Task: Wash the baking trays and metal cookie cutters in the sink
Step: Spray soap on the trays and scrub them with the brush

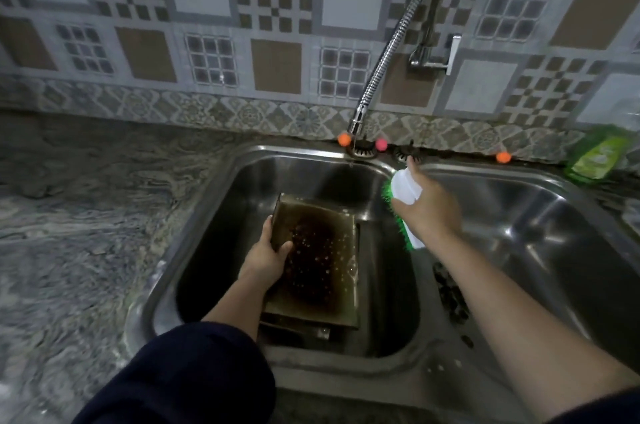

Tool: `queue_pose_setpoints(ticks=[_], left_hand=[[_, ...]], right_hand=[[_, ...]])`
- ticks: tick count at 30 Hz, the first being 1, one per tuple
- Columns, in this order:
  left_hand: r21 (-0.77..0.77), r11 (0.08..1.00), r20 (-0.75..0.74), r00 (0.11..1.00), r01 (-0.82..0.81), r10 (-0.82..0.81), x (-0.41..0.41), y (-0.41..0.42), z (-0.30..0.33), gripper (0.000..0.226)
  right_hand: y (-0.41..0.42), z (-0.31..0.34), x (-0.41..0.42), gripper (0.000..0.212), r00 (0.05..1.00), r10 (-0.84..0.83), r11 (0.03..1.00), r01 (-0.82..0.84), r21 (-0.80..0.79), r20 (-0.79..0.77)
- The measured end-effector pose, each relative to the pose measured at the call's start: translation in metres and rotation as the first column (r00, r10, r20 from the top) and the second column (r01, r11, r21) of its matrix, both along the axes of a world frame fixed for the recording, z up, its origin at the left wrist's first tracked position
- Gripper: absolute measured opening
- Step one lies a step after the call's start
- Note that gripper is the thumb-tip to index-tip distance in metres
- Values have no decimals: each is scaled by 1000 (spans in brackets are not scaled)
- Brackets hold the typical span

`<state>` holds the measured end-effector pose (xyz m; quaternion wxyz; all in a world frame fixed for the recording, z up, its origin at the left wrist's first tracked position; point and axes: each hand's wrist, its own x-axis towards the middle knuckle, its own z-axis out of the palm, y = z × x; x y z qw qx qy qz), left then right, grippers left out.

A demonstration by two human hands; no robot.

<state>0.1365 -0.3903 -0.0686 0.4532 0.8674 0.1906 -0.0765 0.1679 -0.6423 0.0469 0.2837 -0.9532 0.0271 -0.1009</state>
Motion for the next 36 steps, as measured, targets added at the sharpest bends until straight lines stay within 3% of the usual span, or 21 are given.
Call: queue_pose_setpoints(ticks=[5,11,18,22,28,36], left_hand=[[56,998,-102,995,-2,8,11,-1,-19,75],[172,983,-227,974,56,-16,17,-3,-30,85],[359,926,-343,939,116,16,17,-13,-15,75],[414,904,-293,956,112,16,23,-32,8,62],[409,883,-60,973,229,-224,40,-114,47,59],[532,788,223,846,311,-484,50,-247,61,47]], right_hand=[[4,-18,-5,77,997,60,991,-66,-115,-55],[3,-33,-1,78,992,81,993,-89,-77,-102],[-2,-31,-4,83,987,106,993,-112,-46,-121],[-10,-22,-12,91,986,77,994,-88,-71,-146],[-62,-3,-26,58,991,-13,995,-2,-103,-137],[-170,-7,-27,63,988,-40,999,39,-12,-146]])
